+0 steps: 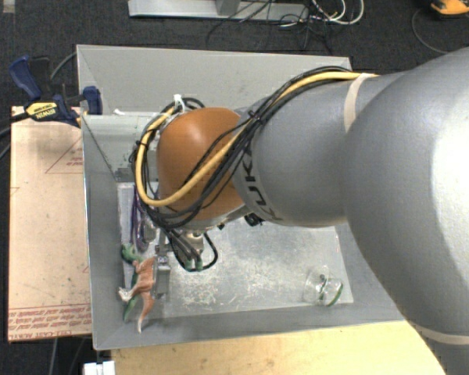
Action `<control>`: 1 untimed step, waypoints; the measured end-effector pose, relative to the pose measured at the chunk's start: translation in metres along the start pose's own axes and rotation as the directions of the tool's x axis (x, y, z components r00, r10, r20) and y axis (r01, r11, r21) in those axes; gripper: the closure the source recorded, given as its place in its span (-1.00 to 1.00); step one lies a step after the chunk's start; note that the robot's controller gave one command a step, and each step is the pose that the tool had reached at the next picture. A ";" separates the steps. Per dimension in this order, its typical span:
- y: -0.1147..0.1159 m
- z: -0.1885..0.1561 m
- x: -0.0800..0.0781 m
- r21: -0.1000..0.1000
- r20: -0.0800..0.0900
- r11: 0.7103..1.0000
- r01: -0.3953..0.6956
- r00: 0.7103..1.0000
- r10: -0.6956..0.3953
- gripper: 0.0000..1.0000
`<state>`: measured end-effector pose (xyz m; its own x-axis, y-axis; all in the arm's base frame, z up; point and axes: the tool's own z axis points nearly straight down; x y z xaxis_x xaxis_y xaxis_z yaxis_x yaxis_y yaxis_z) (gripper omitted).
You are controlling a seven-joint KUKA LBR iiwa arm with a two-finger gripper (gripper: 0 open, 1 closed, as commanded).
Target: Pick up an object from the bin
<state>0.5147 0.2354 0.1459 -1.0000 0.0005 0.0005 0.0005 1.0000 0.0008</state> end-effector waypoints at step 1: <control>0.000 -0.006 0.001 0.003 -0.007 1.000 0.004 1.000 -0.004 -1.00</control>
Offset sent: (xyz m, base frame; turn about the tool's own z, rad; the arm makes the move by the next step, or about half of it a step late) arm -0.0243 -0.0178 0.0376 -0.2884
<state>0.5139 0.2354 0.1516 -1.0000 -0.0039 0.0078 -0.0039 1.0000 -0.0024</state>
